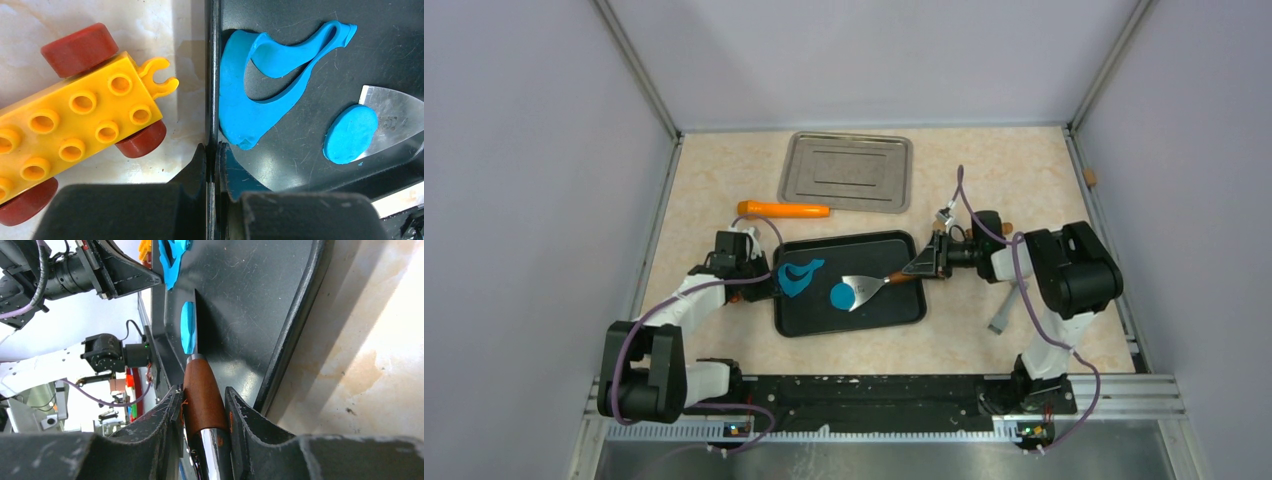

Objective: Roll out the dumpling wrappers from the dough

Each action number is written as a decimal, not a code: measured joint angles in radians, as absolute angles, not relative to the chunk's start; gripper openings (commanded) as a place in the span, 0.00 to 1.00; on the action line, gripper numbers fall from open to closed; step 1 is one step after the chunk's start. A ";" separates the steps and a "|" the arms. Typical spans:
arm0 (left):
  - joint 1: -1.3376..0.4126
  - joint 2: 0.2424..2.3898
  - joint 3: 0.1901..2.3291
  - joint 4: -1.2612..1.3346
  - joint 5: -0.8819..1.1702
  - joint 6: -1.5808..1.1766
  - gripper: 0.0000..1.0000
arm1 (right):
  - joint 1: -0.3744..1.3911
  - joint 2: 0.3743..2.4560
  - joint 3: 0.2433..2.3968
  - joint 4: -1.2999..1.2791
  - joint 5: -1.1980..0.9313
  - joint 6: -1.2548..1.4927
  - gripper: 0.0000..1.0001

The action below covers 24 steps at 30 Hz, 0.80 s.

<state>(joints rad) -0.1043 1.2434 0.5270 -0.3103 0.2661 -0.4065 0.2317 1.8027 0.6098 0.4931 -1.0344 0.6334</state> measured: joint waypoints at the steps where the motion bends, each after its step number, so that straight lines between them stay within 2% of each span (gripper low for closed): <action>1: -0.104 1.243 0.527 -0.310 0.267 -0.406 0.00 | 0.232 1.808 0.610 0.502 -1.040 0.639 0.00; 24: -0.075 1.244 0.525 -0.308 0.304 -0.388 0.00 | 0.243 1.890 0.609 0.782 -1.112 0.915 0.00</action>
